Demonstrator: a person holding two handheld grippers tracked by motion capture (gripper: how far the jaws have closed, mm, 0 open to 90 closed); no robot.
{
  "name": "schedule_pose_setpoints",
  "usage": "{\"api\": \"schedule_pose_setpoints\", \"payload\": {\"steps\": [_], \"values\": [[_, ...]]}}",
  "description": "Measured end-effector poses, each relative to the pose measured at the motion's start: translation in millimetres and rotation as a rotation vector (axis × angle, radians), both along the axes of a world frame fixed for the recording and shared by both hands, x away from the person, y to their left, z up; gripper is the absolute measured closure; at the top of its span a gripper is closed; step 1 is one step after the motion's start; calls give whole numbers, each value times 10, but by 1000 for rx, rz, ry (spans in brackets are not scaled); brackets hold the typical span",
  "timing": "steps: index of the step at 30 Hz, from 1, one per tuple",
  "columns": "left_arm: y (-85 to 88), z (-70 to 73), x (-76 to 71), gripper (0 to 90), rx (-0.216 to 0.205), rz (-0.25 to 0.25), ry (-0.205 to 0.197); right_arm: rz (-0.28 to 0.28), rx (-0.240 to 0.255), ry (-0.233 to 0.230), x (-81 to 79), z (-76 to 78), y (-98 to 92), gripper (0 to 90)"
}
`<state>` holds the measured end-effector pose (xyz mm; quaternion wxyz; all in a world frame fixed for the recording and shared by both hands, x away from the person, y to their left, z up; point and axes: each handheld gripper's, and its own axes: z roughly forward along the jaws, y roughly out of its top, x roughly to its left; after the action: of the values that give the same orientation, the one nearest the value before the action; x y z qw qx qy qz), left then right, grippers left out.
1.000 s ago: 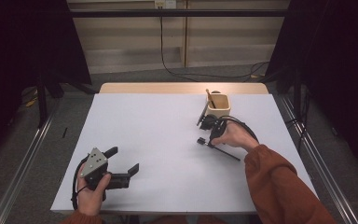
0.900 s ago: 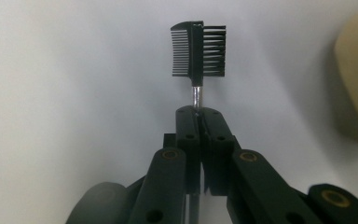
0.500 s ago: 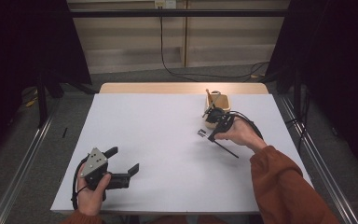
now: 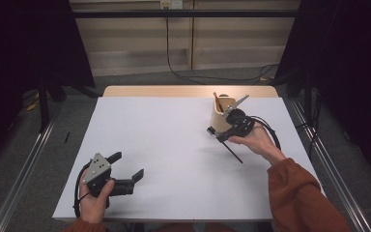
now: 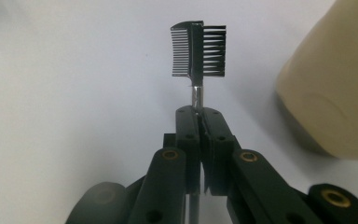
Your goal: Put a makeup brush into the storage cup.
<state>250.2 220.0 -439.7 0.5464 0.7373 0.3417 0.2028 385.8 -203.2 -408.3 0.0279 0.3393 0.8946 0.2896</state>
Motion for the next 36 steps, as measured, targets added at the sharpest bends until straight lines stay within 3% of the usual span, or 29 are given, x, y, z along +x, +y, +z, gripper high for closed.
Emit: {"api": "schedule_pose_setpoints", "payload": {"steps": [11, 17, 26, 36], "values": [[-8, 0, -2, 17, 4, -4, -3, -32, 115, -72, -92, 1, -115, 864], [-48, 23, -38, 17, 8, -21, -9, -70, 198, -136, -146, 35, -142, 864], [-21, 3, -12, 17, 6, -5, -4, -67, 279, -180, -219, 16, -199, 863], [-5, 6, -11, 17, 3, -2, -7, -85, 438, -276, -322, 66, -313, 862]]}}
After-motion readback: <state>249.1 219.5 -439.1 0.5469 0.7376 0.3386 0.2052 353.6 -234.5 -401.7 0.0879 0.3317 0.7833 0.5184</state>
